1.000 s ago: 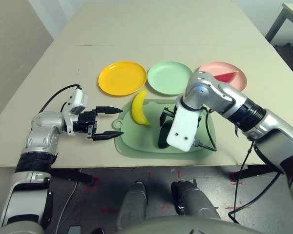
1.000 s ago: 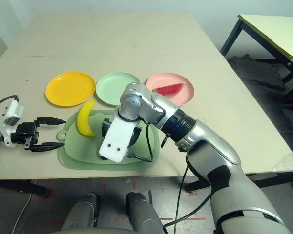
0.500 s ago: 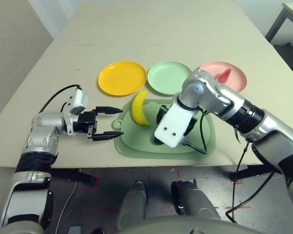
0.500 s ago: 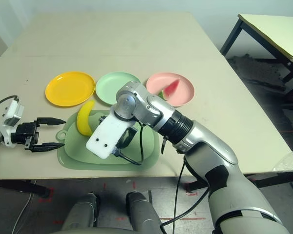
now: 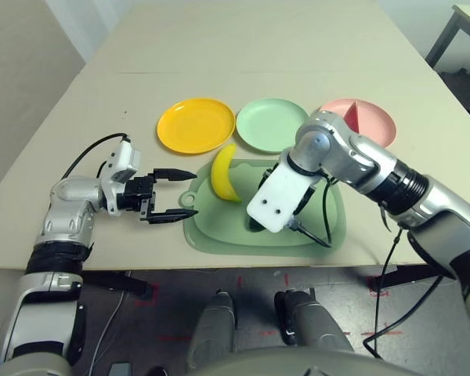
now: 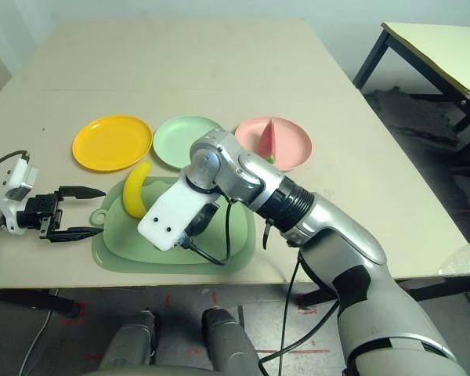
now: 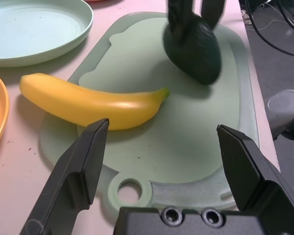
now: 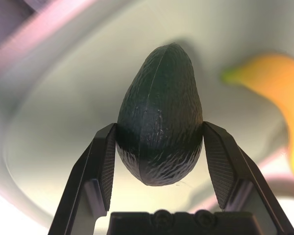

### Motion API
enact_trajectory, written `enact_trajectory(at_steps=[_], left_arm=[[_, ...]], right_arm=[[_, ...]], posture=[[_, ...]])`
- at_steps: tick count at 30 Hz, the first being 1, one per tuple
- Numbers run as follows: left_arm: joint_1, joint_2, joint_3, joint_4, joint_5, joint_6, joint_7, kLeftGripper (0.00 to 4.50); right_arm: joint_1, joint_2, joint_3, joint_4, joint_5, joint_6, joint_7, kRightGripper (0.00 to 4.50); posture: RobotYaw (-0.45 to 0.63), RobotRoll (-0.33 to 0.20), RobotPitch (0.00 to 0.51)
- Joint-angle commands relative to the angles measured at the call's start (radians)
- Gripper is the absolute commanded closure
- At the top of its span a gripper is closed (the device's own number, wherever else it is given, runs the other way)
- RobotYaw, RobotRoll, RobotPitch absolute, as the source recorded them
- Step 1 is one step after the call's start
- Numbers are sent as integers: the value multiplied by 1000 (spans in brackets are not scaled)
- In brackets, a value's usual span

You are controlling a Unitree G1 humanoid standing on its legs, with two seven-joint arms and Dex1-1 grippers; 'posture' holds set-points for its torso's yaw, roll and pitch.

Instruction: Place the fruits into color-matched plates.

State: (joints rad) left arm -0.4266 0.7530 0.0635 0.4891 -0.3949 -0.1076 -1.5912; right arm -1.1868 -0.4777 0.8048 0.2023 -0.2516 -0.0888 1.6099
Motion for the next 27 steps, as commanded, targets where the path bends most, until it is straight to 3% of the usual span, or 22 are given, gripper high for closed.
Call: enact_trajectory(at_steps=[1, 8, 15, 24, 27], left_arm=[[12, -21, 11, -39, -12, 26, 44, 0], [76, -85, 69, -180, -39, 111, 257, 0], [125, -111, 76, -268, -7, 140, 434, 0], [150, -85, 72, -279, -5, 128, 434, 0], [146, -80, 71, -269, -1, 124, 425, 0]], right_arm=[[-58, 15, -34, 122, -13, -50, 0, 1597], [-207, 84, -75, 495, -99, -164, -132, 1597], [-355, 187, -71, 950, -252, -231, -460, 1597], [-338, 219, -45, 1115, -404, -277, -693, 1597], [-334, 226, -59, 1122, -411, -291, -697, 524]], posture=[[6, 0, 160], [12, 0, 159], [33, 0, 158], [48, 0, 164], [43, 0, 164]])
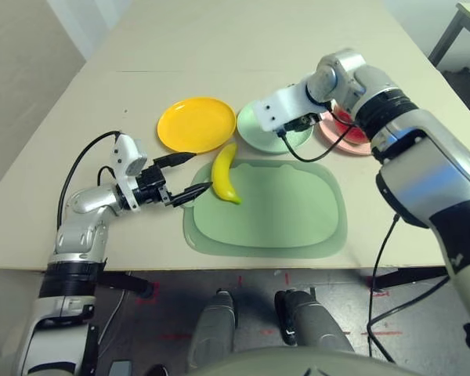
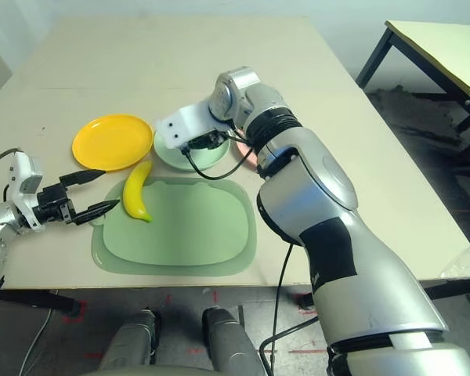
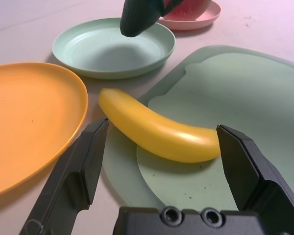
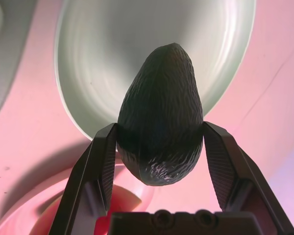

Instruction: Place the fruits into color-matched plates.

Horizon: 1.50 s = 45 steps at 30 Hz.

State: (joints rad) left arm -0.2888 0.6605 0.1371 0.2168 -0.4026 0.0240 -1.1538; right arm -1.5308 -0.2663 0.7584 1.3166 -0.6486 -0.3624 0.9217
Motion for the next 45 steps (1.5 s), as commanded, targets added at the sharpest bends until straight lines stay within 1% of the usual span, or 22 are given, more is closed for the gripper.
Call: enact_trajectory(at_steps=[1, 2, 8, 14, 17, 19, 21, 24, 26, 28, 32, 35, 37, 39, 43, 45], left_arm=[[7, 13, -3, 5, 6, -9, -15, 0], [5, 12, -4, 8, 5, -8, -17, 0], [-18, 11, -18, 46, 11, -9, -48, 0], [-54, 40, -9, 136, 21, -51, -116, 0], [-63, 47, -2, 153, 15, -61, -125, 0], [-61, 48, -2, 149, 17, -66, -120, 0], [-51, 48, 0, 135, 17, -66, -112, 0], [-19, 47, 1, 104, 15, -65, -103, 0], [-1, 49, 5, 93, 11, -61, -98, 0], [2, 48, 5, 97, 10, -60, -96, 0], [-47, 39, -15, 140, 22, -69, -106, 0], [-108, 32, -32, 180, 34, -78, -122, 0], [-140, 30, -40, 206, 43, -89, -132, 0], [-159, 31, -44, 223, 48, -96, -139, 0], [-162, 38, -41, 216, 44, -96, -149, 0], [-154, 42, -35, 205, 42, -92, -151, 0]], right_arm=[[11, 17, -16, 9, -14, -20, -10, 204], [11, 19, -20, 9, -14, -22, -13, 31], [5, 16, -25, -1, -18, -81, -15, 31], [0, 28, -57, -50, 16, -217, 87, 31], [5, 38, -123, -81, 94, -239, 165, 31], [8, 32, -200, -107, 179, -226, 215, 31], [15, 10, -270, -135, 251, -193, 259, 31], [21, -66, -369, -190, 352, -81, 348, 31], [-5, -128, -444, -216, 412, 34, 361, 31], [-42, -191, -501, -219, 443, 118, 346, 31], [-89, -294, -580, -194, 478, 218, 294, 31], [-85, -361, -637, -176, 507, 250, 258, 31], [-67, -385, -688, -177, 545, 309, 220, 31], [-20, -399, -734, -205, 582, 366, 185, 31], [141, -409, -810, -390, 647, 472, 93, 31], [201, -411, -873, -506, 691, 546, 8, 31]], posture=[[42, 0, 165], [39, 0, 165], [29, 0, 167], [27, 0, 167], [38, 0, 169], [45, 0, 171], [51, 0, 172], [46, 0, 177], [34, 0, 176], [18, 0, 170], [-10, 0, 159], [-17, 0, 152], [-18, 0, 149], [-16, 0, 146], [-11, 0, 149], [-5, 0, 148]])
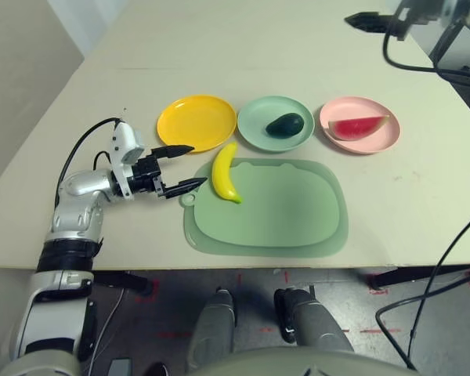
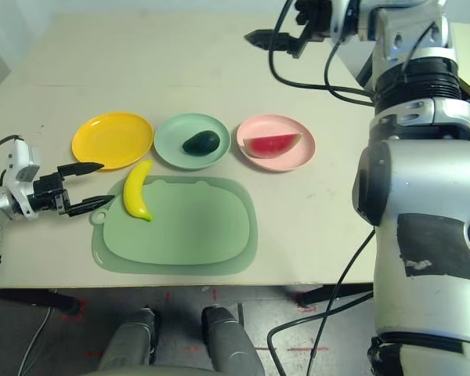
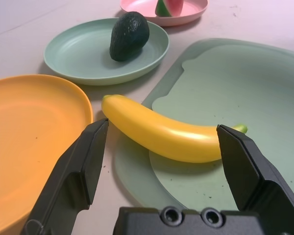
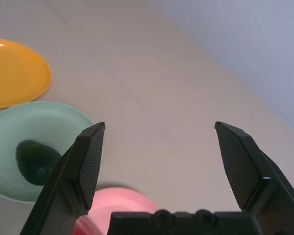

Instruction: Place the fruits into color-matched plates.

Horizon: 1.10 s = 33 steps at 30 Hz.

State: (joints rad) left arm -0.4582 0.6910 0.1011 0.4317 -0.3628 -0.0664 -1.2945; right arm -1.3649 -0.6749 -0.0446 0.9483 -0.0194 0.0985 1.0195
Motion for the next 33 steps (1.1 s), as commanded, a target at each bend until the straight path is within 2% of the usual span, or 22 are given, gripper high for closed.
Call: enact_trajectory(at_steps=[1, 3, 7, 11, 15, 18, 24, 33], left_arm=[[21, 15, 3, -17, 1, 1, -11, 0], [33, 20, 8, -29, -2, 5, -12, 0], [45, 26, 14, -43, -7, 13, -9, 0], [36, 19, 9, -35, -5, 14, -7, 0], [19, 8, -3, -26, -1, 13, -15, 0], [6, 4, -5, -16, 1, 11, -20, 0], [-4, 4, -2, -2, -1, 9, -35, 0], [-14, -8, -5, 7, -4, 7, -52, 0]], right_arm=[[59, -7, -105, -193, 88, 122, -129, 31], [124, -15, -183, -313, 150, 201, -196, 31], [408, -13, -344, -605, 283, 394, -280, 31], [681, 31, -393, -862, 375, 459, -303, 31], [861, 54, -372, -1010, 427, 411, -269, 31], [918, 69, -377, -1051, 489, 422, -251, 31], [1035, 24, -334, -1089, 563, 418, -118, 31], [1065, -56, -246, -1028, 598, 300, 167, 31]], posture=[[-5, 0, 148], [-2, 0, 146], [3, 0, 148], [-7, 0, 149], [-16, 0, 148], [-15, 0, 146], [-21, 0, 143], [-32, 0, 143]])
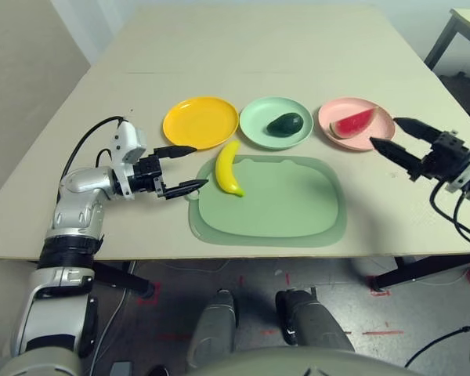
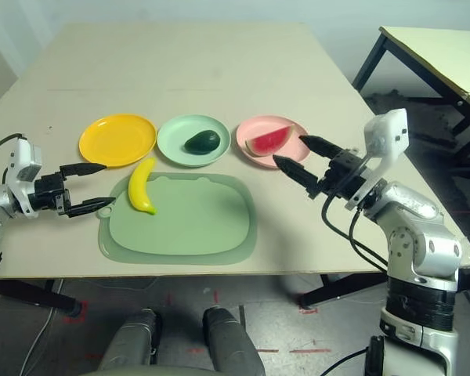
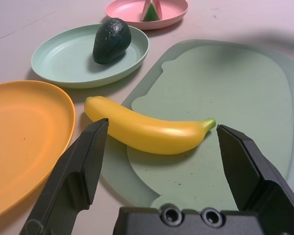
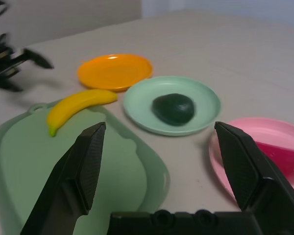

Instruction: Place the fruits into color-matched plates.

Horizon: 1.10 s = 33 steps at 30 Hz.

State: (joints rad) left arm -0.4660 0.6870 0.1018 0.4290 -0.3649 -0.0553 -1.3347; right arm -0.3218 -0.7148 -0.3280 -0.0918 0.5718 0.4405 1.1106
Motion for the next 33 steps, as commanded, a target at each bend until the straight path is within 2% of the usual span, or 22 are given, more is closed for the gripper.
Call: enact_trajectory(at_steps=[1, 9, 17, 27, 33], left_arm=[[-7, -4, -5, 11, -3, -5, -14, 0], [5, -5, -4, -1, -9, 1, -31, 0], [14, -10, -11, -10, -14, 3, -40, 0], [-18, 0, -39, 18, 25, -21, -52, 0], [-69, 22, -55, 71, 59, -48, -68, 0]], right_arm=[[22, -20, 46, 16, 6, -57, 96, 31], [13, -20, 66, 67, 50, -105, 203, 31], [20, -51, 108, 98, 36, -174, 335, 31], [18, -29, 130, 117, -9, -258, 291, 31], [44, -43, 156, 118, -94, -357, 268, 31]], posture=[[-34, 0, 145], [-25, 0, 152], [-26, 0, 154], [-34, 0, 151], [-42, 0, 148]])
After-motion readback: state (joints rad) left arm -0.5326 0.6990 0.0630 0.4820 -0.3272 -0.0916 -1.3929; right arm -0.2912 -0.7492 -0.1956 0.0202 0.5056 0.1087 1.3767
